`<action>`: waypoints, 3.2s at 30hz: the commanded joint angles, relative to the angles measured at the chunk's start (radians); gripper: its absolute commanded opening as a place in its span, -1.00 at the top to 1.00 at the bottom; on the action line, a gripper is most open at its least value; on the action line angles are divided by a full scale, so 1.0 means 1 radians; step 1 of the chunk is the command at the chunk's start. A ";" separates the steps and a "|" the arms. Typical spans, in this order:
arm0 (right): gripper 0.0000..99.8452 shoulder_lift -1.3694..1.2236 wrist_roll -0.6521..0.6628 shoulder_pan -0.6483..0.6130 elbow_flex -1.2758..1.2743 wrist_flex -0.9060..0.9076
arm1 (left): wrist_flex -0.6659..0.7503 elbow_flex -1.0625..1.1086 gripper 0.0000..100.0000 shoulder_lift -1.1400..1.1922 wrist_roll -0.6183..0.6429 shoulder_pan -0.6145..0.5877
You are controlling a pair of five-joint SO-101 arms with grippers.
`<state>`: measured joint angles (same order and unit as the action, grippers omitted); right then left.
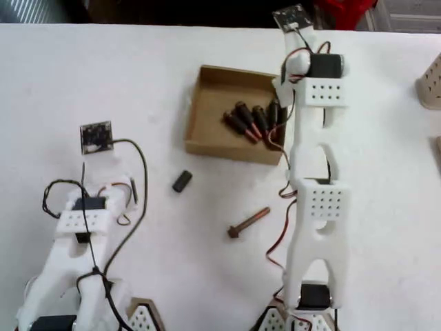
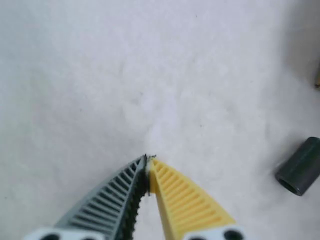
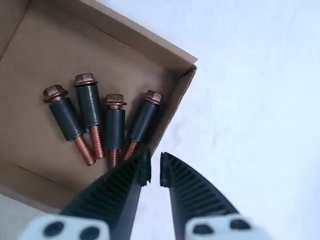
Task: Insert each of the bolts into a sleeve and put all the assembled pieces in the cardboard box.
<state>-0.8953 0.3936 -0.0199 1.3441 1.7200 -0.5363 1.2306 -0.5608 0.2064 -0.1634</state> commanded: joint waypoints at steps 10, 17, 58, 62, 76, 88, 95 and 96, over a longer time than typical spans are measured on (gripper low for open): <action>0.97 0.318 0.037 0.039 -0.270 0.054 | 0.023 -0.025 0.95 0.002 -0.008 -0.005; 0.97 0.702 -0.064 -0.042 -0.816 -0.018 | 0.023 -0.025 0.95 0.002 -0.008 -0.005; 0.96 1.144 0.348 -0.506 -1.881 -0.262 | 0.020 -0.025 0.95 -0.001 -0.008 -0.008; 0.96 1.259 0.557 -0.486 -2.019 -0.325 | 0.020 -0.025 0.95 -0.001 -0.008 -0.008; 0.70 1.419 0.736 -0.463 -2.354 -0.676 | 0.020 -0.025 0.95 -0.001 -0.008 -0.008; 0.92 1.422 0.666 -0.547 -2.521 -0.952 | 0.020 -0.025 0.95 -0.001 -0.008 -0.008; 0.97 1.429 0.382 -0.552 -2.484 -1.030 | 0.020 -0.025 0.95 -0.001 -0.008 -0.008; 0.97 1.429 0.336 -0.552 -2.461 -1.029 | 0.020 -0.025 0.95 -0.001 -0.008 -0.008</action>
<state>0.5071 0.8431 -0.5616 -1.1830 0.7119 -0.5363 1.2306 -0.5608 0.2064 -0.1634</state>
